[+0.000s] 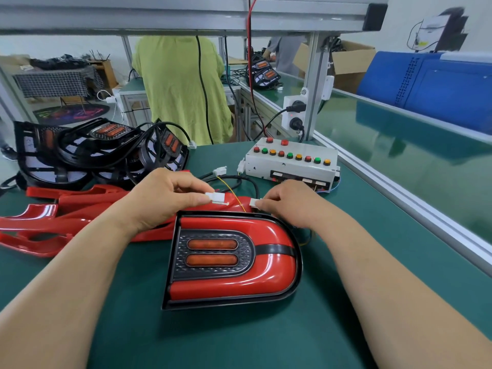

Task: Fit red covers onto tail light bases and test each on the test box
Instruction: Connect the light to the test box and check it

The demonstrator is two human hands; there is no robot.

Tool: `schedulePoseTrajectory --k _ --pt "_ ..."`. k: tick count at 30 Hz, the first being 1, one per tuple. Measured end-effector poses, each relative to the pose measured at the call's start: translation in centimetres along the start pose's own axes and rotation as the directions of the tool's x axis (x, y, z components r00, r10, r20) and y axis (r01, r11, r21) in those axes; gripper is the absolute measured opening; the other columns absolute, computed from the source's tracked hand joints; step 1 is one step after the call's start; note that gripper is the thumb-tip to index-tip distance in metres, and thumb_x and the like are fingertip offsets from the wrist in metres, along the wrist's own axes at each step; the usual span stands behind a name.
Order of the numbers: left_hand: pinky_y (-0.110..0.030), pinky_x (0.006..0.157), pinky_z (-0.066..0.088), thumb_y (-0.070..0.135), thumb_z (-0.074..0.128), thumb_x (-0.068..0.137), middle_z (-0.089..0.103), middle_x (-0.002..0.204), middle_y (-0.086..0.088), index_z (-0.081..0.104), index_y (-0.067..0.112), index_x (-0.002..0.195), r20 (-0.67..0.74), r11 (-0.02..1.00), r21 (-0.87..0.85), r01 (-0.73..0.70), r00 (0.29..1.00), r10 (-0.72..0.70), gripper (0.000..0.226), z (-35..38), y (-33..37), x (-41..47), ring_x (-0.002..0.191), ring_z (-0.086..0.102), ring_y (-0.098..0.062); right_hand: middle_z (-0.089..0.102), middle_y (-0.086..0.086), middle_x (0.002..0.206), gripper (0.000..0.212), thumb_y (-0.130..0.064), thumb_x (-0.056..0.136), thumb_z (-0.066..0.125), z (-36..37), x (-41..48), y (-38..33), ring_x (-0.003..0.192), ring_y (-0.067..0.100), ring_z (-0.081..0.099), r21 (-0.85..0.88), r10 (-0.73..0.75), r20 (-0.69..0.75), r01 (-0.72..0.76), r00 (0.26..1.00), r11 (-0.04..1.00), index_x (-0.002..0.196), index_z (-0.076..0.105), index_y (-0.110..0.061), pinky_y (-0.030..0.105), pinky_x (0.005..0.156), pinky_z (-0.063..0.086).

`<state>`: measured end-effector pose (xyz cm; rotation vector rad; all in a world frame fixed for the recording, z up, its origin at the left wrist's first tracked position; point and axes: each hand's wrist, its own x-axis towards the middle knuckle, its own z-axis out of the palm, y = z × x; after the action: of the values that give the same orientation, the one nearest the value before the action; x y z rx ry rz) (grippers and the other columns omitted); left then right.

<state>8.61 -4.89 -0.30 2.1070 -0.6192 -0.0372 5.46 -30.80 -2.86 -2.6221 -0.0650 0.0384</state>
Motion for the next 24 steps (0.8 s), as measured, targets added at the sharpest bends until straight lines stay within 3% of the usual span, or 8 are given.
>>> schedulePoseTrajectory --k 3,6,8,10,12,16,20,24 --pt "-0.005 0.080 0.047 0.008 0.077 0.082 0.077 0.093 0.008 0.080 0.017 0.090 0.039 1.000 0.007 0.018 0.999 -0.018 0.013 -0.3 0.1 -0.2 0.090 0.069 0.001 0.070 0.000 0.097 0.047 -0.064 0.088 0.056 0.1 -0.1 0.0 0.092 0.018 0.064 -0.039 0.000 -0.035 -0.002 0.999 0.999 0.098 0.074 -0.021 0.035 0.082 0.052" --pt "-0.003 0.076 0.046 0.005 0.077 0.081 0.077 0.091 0.012 0.079 0.017 0.090 0.042 0.999 0.005 0.032 0.999 -0.032 0.016 -0.4 0.0 -0.3 0.084 0.068 0.005 0.061 0.000 0.121 0.059 -0.067 0.084 0.056 -0.1 -0.4 -0.3 0.115 0.019 0.055 -0.098 -0.053 -0.134 0.040 0.990 0.994 0.123 0.066 -0.024 0.036 0.096 0.045" --pt "-0.002 0.076 0.046 0.005 0.077 0.080 0.077 0.089 0.013 0.079 0.018 0.090 0.040 0.999 0.013 0.034 0.999 -0.035 0.017 -0.5 -0.1 -0.4 0.082 0.067 0.007 0.061 -0.002 0.119 0.053 -0.063 0.084 0.061 -0.5 -0.8 -0.8 0.113 0.017 0.052 -0.068 -0.137 -0.237 0.124 0.962 0.990 0.120 0.068 -0.024 0.034 0.095 0.042" --pt "-0.003 0.077 0.046 0.004 0.077 0.081 0.077 0.089 0.009 0.079 0.021 0.091 0.048 0.998 0.056 0.039 0.998 -0.042 0.020 -0.7 -0.4 -0.5 0.082 0.067 0.006 0.065 -0.015 0.100 0.033 -0.058 0.083 0.065 -0.8 -1.4 -1.3 0.097 0.005 0.056 0.077 -0.187 -0.284 0.217 0.940 0.973 0.102 0.073 -0.031 0.022 0.083 0.042" --pt "-0.003 0.076 0.045 -0.003 0.076 0.081 0.075 0.089 0.004 0.077 0.027 0.098 0.045 0.987 0.152 0.044 0.998 -0.051 0.034 -0.8 -0.8 -0.6 0.080 0.065 0.006 0.066 -0.023 0.079 0.017 -0.053 0.083 0.068 -0.8 -1.8 -1.7 0.077 -0.006 0.057 0.232 -0.197 -0.252 0.257 0.947 0.938 0.086 0.073 -0.037 0.008 0.068 0.040" --pt "-0.009 0.081 0.038 -0.011 0.069 0.077 0.053 0.114 0.012 0.061 0.035 0.123 0.089 0.929 0.369 0.018 0.995 -0.055 0.066 -0.5 -1.7 -0.5 0.090 0.053 0.004 0.066 -0.024 0.065 0.017 -0.046 0.089 0.066 -0.5 -1.9 -1.7 0.062 -0.008 0.055 0.311 -0.202 -0.244 0.274 0.949 0.910 0.080 0.073 -0.034 0.005 0.060 0.040" --pt "-0.010 0.091 0.039 0.000 0.078 0.078 0.057 0.114 0.007 0.066 0.024 0.126 0.076 0.895 0.443 -0.057 0.997 0.026 0.055 -0.2 -1.9 -0.3 0.100 0.056 -0.009 0.072 -0.017 0.080 0.028 -0.054 0.089 0.061 -1.0 -2.0 -1.4 0.074 -0.001 0.064 0.298 -0.181 -0.126 0.212 0.975 0.931 0.083 0.076 -0.032 0.012 0.068 0.048" --pt "-0.010 0.078 0.035 0.013 0.082 0.077 0.059 0.090 0.003 0.075 0.017 0.109 -0.004 0.884 0.453 -0.115 0.991 0.131 0.033 0.1 -1.7 -0.2 0.085 0.052 -0.001 0.073 -0.019 0.087 0.043 -0.062 0.095 0.044 -1.4 -2.3 -1.7 0.079 -0.005 0.065 0.174 -0.175 0.125 0.152 0.976 0.973 0.092 0.076 -0.034 0.011 0.074 0.049"
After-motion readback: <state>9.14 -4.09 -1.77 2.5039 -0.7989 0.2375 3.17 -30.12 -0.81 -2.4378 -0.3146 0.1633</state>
